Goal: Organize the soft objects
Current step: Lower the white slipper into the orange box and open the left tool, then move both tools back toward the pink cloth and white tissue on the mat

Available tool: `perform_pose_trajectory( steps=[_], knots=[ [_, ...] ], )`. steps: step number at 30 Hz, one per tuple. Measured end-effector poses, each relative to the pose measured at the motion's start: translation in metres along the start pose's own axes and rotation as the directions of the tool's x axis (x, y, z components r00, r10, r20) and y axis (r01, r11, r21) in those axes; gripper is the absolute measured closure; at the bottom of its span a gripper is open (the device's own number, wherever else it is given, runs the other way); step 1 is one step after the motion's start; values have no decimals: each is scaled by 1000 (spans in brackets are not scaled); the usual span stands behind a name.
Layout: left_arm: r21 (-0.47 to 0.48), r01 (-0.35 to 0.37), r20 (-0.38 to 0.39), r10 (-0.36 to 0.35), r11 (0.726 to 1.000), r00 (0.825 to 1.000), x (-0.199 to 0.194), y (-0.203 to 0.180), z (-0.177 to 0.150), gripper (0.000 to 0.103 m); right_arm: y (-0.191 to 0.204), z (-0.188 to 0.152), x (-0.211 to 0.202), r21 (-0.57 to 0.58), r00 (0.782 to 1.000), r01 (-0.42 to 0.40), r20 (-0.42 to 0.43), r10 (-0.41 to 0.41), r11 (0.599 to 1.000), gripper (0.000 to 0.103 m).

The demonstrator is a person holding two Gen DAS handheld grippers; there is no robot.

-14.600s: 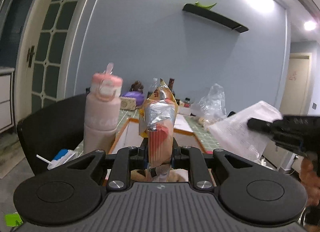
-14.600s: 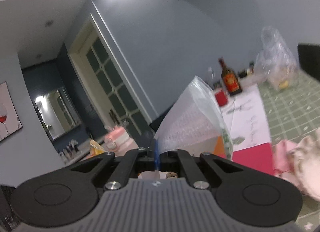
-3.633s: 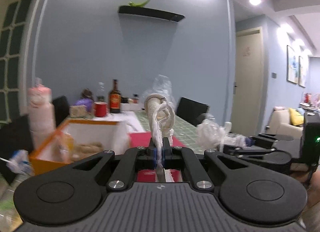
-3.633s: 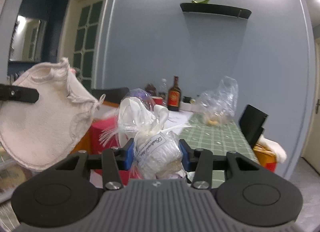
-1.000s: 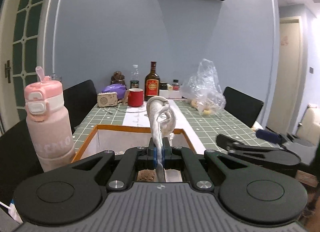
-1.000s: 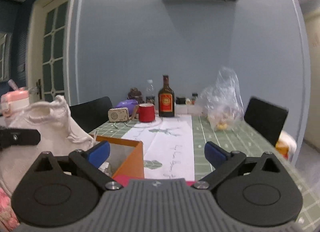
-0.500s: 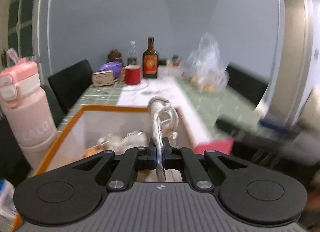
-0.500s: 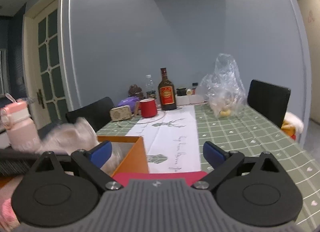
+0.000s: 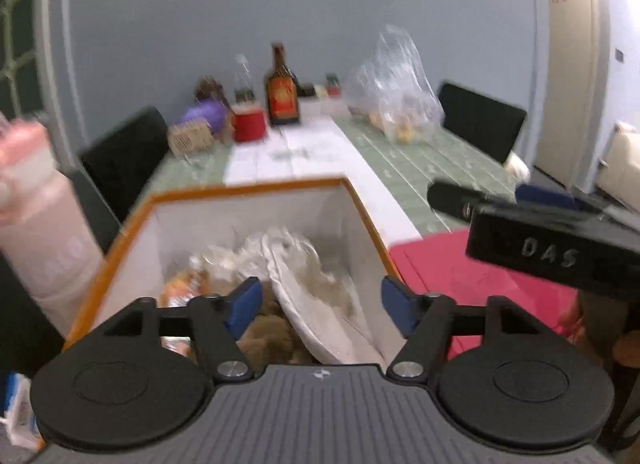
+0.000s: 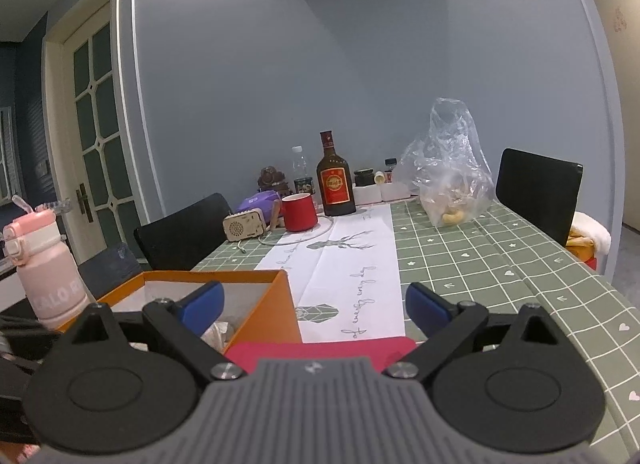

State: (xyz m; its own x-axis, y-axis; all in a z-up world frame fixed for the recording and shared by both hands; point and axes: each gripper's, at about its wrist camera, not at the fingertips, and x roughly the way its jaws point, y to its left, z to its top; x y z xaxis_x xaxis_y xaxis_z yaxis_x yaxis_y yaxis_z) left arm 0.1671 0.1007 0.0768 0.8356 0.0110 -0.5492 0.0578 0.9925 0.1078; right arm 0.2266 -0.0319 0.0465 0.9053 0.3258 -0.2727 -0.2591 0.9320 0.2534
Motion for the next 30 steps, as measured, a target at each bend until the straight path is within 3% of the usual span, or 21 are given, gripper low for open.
perform_pose_trajectory(
  steps=[5, 10, 14, 21, 24, 27, 30],
  knots=[
    [50, -110, -11, 111, 993, 994, -18, -6, 2, 15, 0, -1, -1, -4, 1000, -18, -3, 18, 1000, 7],
    [24, -120, -67, 121, 992, 990, -31, 5, 1, 15, 1, -1, -2, -3, 1000, -15, -2, 15, 1000, 7],
    [46, -147, -44, 149, 988, 988, -47, 14, -3, 15, 2, -1, -2, -1, 1000, -14, -2, 14, 1000, 7],
    [47, -166, 66, 162, 985, 985, -89, 18, -3, 15, -1, 2, -2, 24, 1000, -23, -21, 23, 999, 7],
    [67, -174, 142, 163, 982, 976, -111, 15, -5, 15, -3, 9, -10, 71, 997, -73, 3, 73, 995, 7],
    [66, -148, 205, 131, 987, 970, -130, 10, -3, 15, 0, 18, -24, 93, 991, -131, 24, 129, 987, 7],
    [38, -106, 238, 94, 994, 967, -143, 5, 1, 15, 10, 27, -41, 46, 984, -171, 59, 168, 984, 4]
  ],
)
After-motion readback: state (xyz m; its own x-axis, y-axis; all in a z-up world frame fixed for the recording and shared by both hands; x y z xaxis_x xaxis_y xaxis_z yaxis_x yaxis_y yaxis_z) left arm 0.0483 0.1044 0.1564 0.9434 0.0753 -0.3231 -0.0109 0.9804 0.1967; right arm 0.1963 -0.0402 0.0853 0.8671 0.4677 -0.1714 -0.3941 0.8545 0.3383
